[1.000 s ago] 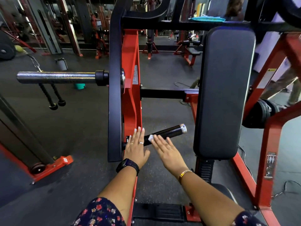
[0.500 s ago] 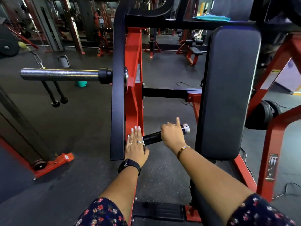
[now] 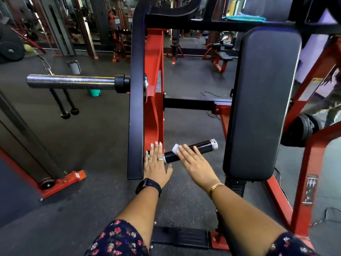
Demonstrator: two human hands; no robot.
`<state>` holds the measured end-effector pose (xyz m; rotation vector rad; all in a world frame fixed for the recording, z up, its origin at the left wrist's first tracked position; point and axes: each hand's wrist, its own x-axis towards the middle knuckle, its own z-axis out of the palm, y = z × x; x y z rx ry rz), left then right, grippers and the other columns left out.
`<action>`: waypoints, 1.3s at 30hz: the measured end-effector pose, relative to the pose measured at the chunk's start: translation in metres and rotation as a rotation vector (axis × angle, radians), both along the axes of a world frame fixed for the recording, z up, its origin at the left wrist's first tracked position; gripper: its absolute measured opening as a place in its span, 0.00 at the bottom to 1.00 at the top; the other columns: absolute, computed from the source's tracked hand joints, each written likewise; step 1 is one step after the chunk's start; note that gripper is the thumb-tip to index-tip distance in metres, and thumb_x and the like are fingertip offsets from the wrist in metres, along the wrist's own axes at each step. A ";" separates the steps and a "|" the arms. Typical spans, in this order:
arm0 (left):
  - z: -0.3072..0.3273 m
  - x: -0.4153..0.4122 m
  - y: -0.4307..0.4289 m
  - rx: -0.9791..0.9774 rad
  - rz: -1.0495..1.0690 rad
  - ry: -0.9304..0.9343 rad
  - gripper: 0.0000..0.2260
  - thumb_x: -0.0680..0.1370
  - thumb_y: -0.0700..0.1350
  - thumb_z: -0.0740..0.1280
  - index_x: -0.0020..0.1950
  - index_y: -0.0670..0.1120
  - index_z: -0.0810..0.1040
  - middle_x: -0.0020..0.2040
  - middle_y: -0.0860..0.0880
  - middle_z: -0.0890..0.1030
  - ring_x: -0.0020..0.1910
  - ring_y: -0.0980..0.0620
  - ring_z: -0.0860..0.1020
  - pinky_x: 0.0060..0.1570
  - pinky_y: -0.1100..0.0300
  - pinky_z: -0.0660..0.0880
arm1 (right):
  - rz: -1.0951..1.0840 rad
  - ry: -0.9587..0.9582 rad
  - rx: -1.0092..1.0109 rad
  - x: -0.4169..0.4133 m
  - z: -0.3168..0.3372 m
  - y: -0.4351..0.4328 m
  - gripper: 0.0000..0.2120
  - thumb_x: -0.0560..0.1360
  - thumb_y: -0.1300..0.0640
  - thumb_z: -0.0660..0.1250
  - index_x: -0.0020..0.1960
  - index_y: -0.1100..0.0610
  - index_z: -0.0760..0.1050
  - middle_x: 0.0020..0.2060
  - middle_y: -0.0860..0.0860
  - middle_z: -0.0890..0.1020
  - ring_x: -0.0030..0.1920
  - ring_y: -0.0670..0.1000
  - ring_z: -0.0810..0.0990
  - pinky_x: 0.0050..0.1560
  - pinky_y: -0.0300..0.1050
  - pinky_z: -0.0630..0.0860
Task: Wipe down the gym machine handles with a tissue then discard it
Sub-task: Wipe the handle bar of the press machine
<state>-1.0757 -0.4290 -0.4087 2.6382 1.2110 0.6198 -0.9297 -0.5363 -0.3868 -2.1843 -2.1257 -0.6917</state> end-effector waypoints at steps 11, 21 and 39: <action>-0.005 0.003 0.002 0.033 0.026 0.047 0.35 0.79 0.60 0.53 0.76 0.45 0.36 0.79 0.46 0.43 0.76 0.49 0.38 0.74 0.53 0.38 | -0.400 0.172 0.155 0.015 0.018 0.000 0.32 0.63 0.77 0.65 0.67 0.68 0.70 0.63 0.63 0.76 0.68 0.63 0.71 0.69 0.63 0.59; -0.006 0.005 -0.001 0.055 0.060 0.113 0.37 0.80 0.50 0.58 0.74 0.45 0.31 0.76 0.48 0.34 0.74 0.51 0.31 0.71 0.57 0.30 | -0.006 0.116 0.001 -0.056 -0.004 0.025 0.30 0.71 0.66 0.47 0.72 0.63 0.66 0.72 0.59 0.67 0.73 0.57 0.65 0.72 0.54 0.58; 0.012 0.054 -0.015 0.222 -0.182 0.148 0.36 0.72 0.59 0.54 0.78 0.44 0.56 0.77 0.45 0.61 0.77 0.48 0.54 0.74 0.49 0.47 | -0.261 0.234 0.149 0.058 0.014 -0.031 0.38 0.65 0.76 0.65 0.74 0.63 0.63 0.72 0.58 0.67 0.74 0.57 0.62 0.73 0.54 0.54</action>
